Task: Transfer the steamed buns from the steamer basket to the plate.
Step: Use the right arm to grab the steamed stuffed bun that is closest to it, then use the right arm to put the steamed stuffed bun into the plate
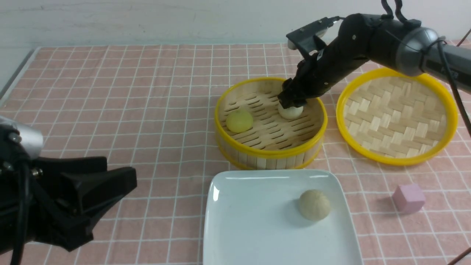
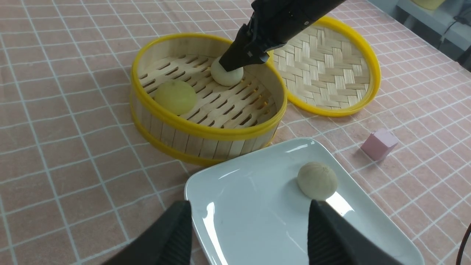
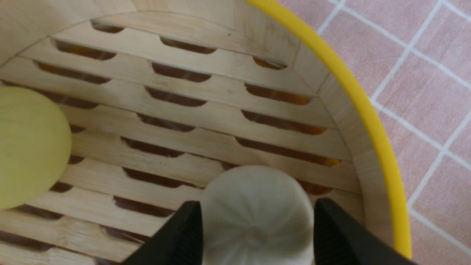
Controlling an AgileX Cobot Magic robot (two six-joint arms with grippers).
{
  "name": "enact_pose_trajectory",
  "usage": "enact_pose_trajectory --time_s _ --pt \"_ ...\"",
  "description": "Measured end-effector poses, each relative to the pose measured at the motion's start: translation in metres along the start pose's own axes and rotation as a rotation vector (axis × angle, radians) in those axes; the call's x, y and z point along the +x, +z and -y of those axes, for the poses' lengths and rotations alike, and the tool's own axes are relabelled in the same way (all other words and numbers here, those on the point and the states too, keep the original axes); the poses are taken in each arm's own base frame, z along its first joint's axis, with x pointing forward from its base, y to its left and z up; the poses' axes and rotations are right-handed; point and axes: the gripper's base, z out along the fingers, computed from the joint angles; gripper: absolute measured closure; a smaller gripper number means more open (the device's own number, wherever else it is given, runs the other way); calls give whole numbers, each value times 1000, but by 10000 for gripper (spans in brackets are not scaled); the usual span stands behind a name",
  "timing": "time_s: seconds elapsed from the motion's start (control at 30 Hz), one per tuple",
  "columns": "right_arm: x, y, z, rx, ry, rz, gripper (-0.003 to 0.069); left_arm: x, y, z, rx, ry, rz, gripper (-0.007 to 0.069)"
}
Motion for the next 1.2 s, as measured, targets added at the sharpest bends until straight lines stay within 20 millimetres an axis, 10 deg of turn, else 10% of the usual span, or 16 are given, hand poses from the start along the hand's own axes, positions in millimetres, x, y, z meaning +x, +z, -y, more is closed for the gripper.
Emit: enact_pose_trajectory --time_s 0.37,0.53,0.73,0.87,1.0,1.2 --pt "-2 -17 -5 -31 -22 -51 636 0 0 0 -2 1 0 202" --pt "-23 -79 -15 -37 -91 13 636 0 0 -1 -8 1 4 232" --pt "-34 -228 -49 -81 -169 125 636 0 0 -1 -11 1 5 276" --pt "-24 -263 -64 -158 -180 98 636 -1 0 -1 -16 1 8 291" --pt "-20 -264 -73 -234 -165 94 636 -1 0 -2 -17 1 9 298" --pt "16 -198 -88 -340 -147 -135 636 -1 0 -2 -21 1 11 300"
